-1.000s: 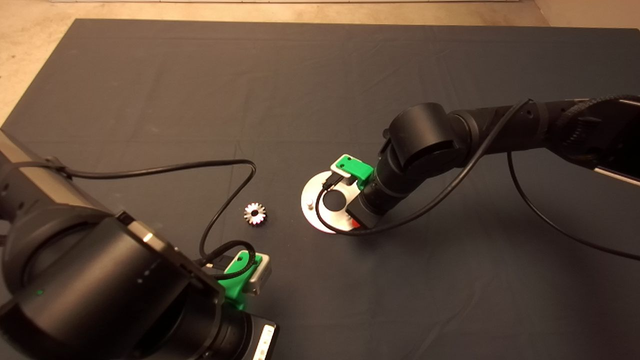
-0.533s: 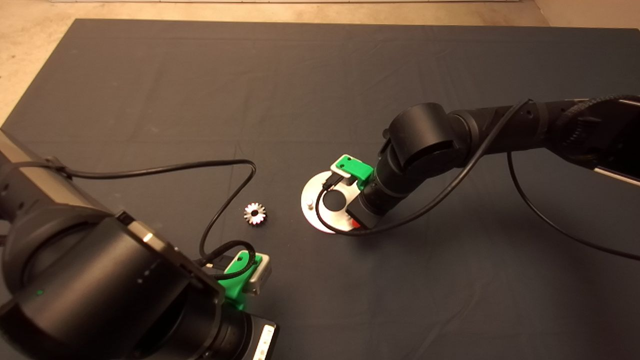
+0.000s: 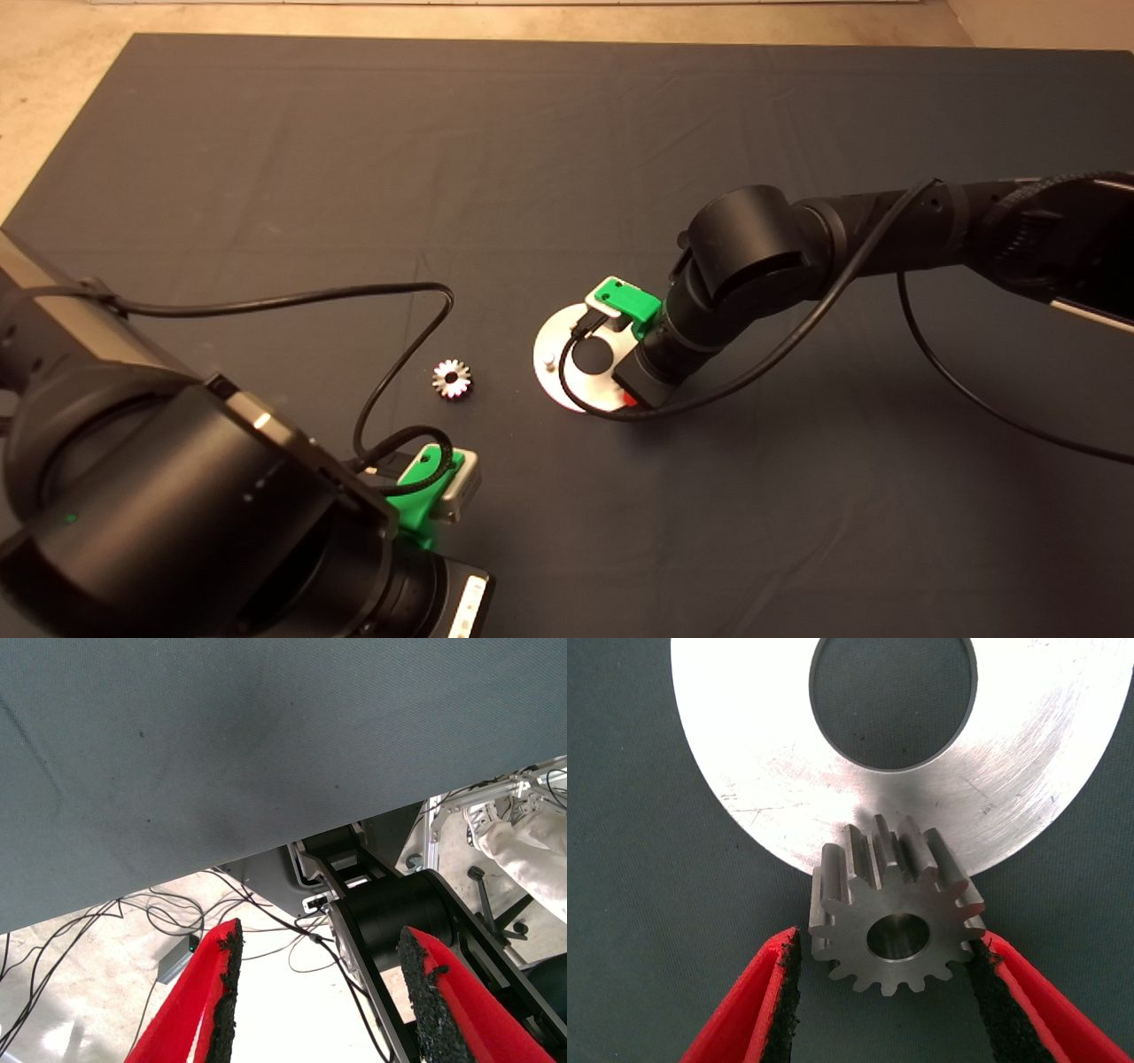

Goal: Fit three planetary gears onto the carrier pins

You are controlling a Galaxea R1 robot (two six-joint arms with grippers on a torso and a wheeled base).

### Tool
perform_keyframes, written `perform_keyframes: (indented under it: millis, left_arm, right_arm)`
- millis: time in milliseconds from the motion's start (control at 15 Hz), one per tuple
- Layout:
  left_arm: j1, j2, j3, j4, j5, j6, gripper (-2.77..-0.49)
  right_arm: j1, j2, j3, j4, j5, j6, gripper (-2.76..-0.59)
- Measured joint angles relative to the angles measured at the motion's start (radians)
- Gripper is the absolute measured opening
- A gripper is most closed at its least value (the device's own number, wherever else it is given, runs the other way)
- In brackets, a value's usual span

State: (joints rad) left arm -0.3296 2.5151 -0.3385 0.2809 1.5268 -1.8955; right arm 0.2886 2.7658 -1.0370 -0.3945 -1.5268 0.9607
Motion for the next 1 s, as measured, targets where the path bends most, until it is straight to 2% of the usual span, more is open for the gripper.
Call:
perform_keyframes:
  millis: [533, 867, 1000]
  left_arm:
    - [0.0, 0.0, 0.0, 0.0, 0.0, 0.0, -2.08]
    - [0.0, 0.0, 0.0, 0.0, 0.0, 0.0, -2.08]
    - [0.0, 0.0, 0.0, 0.0, 0.0, 0.0, -2.08]
  right_arm:
    - [-0.003, 0.0, 0.0, 0.002, 0.0, -0.026, -2.04]
    - [-0.003, 0.0, 0.004, 0.002, 0.025, -0.029, -2.04]
    - [-0.003, 0.0, 0.004, 0.002, 0.027, -0.029, -2.04]
